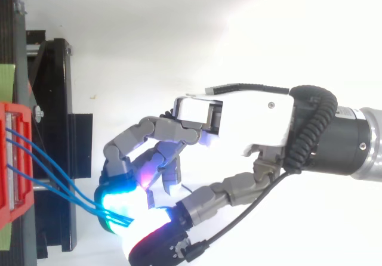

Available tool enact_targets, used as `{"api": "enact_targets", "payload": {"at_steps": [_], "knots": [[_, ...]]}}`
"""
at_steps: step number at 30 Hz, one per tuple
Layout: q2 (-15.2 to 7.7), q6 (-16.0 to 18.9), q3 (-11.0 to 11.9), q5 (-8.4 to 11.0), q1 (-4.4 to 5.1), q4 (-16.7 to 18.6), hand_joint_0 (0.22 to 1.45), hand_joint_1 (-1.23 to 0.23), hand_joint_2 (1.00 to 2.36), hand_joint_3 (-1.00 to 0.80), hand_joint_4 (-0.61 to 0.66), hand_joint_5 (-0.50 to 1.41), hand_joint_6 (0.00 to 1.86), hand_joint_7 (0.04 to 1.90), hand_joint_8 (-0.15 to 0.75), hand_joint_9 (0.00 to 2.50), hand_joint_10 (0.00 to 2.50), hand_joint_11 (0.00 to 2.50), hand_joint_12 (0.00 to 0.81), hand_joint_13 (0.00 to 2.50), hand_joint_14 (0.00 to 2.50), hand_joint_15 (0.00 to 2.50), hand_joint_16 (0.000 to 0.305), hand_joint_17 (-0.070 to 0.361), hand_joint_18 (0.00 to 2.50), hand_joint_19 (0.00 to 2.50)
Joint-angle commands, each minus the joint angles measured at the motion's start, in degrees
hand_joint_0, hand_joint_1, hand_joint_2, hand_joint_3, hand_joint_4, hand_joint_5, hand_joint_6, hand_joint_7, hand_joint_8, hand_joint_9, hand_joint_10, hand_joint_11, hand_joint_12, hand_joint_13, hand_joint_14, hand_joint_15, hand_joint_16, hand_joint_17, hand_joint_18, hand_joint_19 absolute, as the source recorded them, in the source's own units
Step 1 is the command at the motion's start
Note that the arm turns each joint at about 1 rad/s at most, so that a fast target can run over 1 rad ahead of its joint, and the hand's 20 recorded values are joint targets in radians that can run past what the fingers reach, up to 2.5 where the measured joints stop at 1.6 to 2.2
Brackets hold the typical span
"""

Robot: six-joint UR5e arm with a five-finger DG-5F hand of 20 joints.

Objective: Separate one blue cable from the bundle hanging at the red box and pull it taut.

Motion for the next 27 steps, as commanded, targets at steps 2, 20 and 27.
{"api": "enact_targets", "payload": {"at_steps": [2, 20, 27], "knots": [[0.0, 0.0, 0.0, 0.19, 0.02, 0.0, 0.85, -0.91, 1.00, -0.50, -0.18, -0.20, 0.89, 1.27, 0.325, 0.88, 0.02, 1.00, 0.405, 0.74, 0.02, 0.74, 0.048, 0.107, 0.91, 0.86], [0.0, 0.0, 0.0, 0.28, 0.02, 0.1, 0.67, -1.05, 1.00, -0.50, -0.02, -0.26, 0.86, 1.18, 0.295, 0.41, 0.02, 1.14, 0.388, 0.46, 0.02, 0.66, 0.051, 0.114, 0.77, 0.77], [0.0, 0.0, 0.0, 0.28, 0.02, 0.0, 0.54, -1.00, 1.00, -0.50, 0.05, -0.26, 0.84, 1.14, 0.314, 0.42, 0.02, 1.09, 0.405, 0.46, 0.02, 0.66, 0.053, 0.119, 0.77, 0.78]]}}
